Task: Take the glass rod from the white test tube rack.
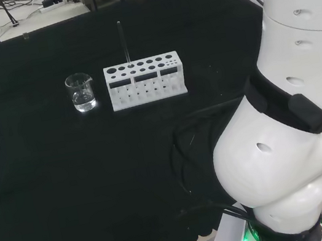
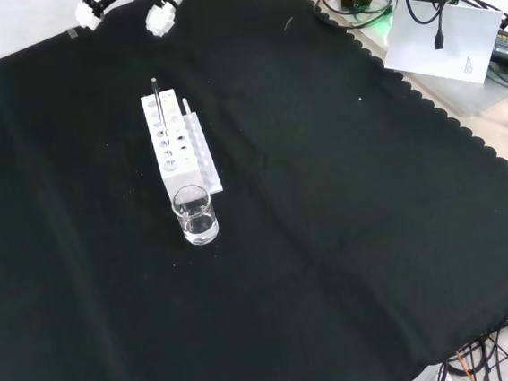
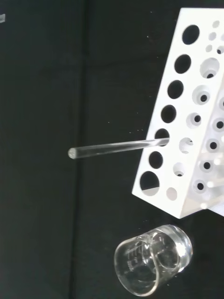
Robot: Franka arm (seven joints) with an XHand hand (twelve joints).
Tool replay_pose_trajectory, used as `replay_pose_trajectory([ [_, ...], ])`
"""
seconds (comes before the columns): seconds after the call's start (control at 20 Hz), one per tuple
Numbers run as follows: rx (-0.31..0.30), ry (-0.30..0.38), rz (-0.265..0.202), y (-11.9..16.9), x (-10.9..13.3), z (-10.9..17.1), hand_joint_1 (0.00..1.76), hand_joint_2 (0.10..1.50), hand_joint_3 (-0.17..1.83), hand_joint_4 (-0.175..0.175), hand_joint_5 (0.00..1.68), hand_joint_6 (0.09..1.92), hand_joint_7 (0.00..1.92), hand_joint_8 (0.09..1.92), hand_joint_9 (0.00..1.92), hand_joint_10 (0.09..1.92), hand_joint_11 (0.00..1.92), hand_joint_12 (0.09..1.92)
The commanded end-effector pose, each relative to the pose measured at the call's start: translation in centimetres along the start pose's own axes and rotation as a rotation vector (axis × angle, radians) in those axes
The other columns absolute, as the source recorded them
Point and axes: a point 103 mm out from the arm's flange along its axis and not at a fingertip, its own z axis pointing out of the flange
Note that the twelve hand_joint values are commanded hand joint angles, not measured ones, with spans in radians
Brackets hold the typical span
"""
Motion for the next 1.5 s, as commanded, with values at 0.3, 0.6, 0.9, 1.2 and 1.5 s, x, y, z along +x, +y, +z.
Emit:
replay_pose_trajectory([
  [0.3, 0.041, -0.017, -0.006, 0.6, 1.2, 3.2, 0.64, 1.18, -0.17, -0.116, 0.11, 0.09, 0.13, 0.88, 0.38, 0.89, 0.03, 1.46],
  [0.6, 0.069, -0.026, -0.002, 0.8, 1.0, 5.1, 0.63, 1.18, -0.17, -0.116, 0.12, 0.09, 0.15, 0.89, 0.42, 0.88, 0.05, 1.46],
  [0.9, 0.097, -0.022, -0.011, 0.9, 1.5, 7.2, 0.63, 1.19, -0.17, -0.118, 0.14, 0.09, 0.21, 0.91, 0.48, 0.87, 0.08, 1.46],
  [1.2, 0.121, -0.014, -0.013, 1.3, 1.0, 9.2, 0.63, 1.19, -0.17, -0.122, 0.18, 0.09, 0.36, 0.92, 0.63, 0.83, 0.16, 1.44],
  [1.5, 0.152, 0.006, -0.015, 1.8, 0.6, 9.8, 0.64, 1.21, -0.17, -0.119, 0.27, 0.09, 0.61, 0.88, 0.82, 0.81, 0.33, 1.39],
])
